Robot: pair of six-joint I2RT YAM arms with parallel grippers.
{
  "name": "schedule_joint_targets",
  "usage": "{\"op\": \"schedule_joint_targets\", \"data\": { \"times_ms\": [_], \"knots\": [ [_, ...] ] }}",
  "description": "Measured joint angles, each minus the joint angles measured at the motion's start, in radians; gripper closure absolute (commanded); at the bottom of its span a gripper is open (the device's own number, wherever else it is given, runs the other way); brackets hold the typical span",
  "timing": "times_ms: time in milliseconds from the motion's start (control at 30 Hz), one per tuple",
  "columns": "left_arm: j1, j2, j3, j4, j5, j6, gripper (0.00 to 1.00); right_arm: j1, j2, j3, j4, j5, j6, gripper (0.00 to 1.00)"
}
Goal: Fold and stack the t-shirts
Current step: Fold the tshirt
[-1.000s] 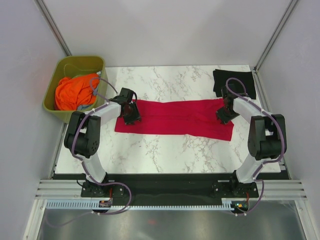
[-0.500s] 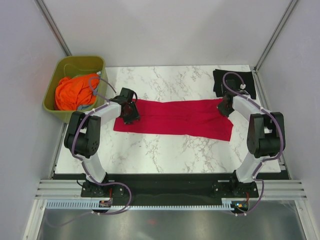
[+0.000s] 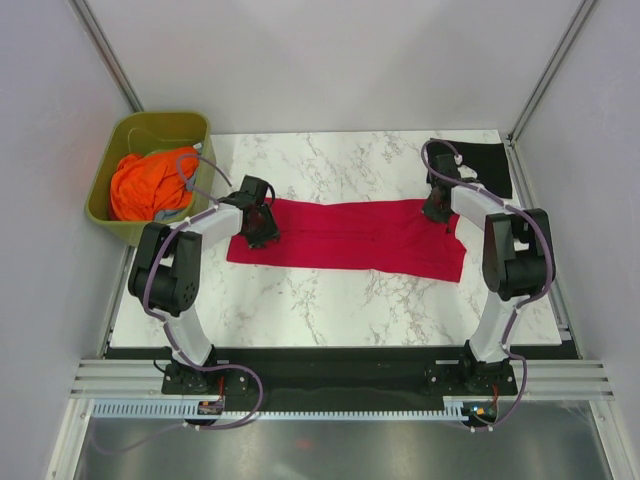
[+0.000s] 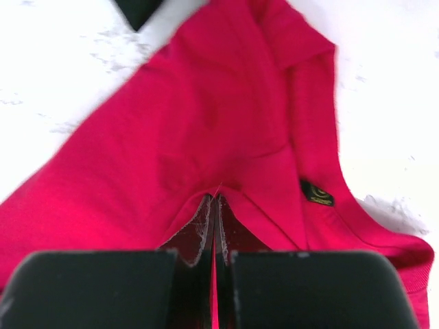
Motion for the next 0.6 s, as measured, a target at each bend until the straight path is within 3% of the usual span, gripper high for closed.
{"op": "schedule_joint_targets", "data": {
  "times_ms": [200, 433, 600],
  "knots": [
    [-0.005, 0.0, -0.002, 0.0, -0.011, -0.006, 0.48, 0.018, 0.018, 0.049, 0.014, 0.007, -0.066, 0.98],
    [-0.007, -0.01, -0.003, -0.005, -0.016, -0.006, 0.45, 0.018, 0.014, 0.096, -0.045, 0.057, -0.077, 0.63],
    [-0.011, -0.039, 0.009, -0.055, -0.006, 0.01, 0.45, 0.015, -0.052, 0.098, -0.188, 0.078, -0.023, 0.61]
  ]
}}
